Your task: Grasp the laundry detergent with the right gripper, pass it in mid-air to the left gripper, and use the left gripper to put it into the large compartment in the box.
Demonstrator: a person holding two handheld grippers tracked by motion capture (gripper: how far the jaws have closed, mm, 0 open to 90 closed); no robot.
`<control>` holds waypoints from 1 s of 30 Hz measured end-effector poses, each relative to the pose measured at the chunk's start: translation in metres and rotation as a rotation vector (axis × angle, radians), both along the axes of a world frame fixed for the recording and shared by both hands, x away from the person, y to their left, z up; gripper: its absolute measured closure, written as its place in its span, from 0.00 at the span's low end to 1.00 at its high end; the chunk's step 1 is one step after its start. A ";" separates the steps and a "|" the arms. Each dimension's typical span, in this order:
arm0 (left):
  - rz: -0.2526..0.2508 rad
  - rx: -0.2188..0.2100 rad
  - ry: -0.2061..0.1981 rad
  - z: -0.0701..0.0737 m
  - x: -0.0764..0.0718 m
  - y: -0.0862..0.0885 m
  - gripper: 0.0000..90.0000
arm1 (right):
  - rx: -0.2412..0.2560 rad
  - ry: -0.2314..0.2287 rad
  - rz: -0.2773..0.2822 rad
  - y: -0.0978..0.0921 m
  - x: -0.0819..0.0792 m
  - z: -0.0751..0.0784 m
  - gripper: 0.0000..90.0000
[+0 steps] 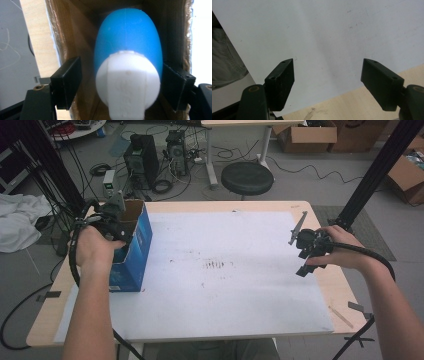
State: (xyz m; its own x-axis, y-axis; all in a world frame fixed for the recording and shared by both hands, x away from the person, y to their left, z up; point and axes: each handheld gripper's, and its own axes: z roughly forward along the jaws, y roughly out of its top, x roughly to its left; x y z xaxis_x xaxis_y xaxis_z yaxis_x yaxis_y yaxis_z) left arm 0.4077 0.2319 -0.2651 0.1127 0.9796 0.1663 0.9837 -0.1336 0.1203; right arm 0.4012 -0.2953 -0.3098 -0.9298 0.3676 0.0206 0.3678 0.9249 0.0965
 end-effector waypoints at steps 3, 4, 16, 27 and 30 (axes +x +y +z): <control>-0.008 0.004 0.003 0.004 -0.001 0.001 0.23 | 0.002 -0.001 -0.004 0.000 0.000 0.001 0.30; -0.010 0.000 0.001 0.006 -0.002 0.001 0.21 | 0.000 -0.001 -0.003 0.000 0.000 0.002 0.30; -0.103 0.002 -0.038 0.044 -0.012 -0.012 0.15 | 0.010 -0.012 0.011 0.008 -0.001 0.009 0.30; -0.302 -0.039 -0.064 0.060 -0.019 -0.064 0.15 | 0.043 -0.014 0.046 0.027 -0.001 0.022 0.26; -0.354 -0.031 -0.055 0.057 -0.020 -0.083 0.15 | 0.057 -0.013 0.053 0.031 -0.001 0.025 0.24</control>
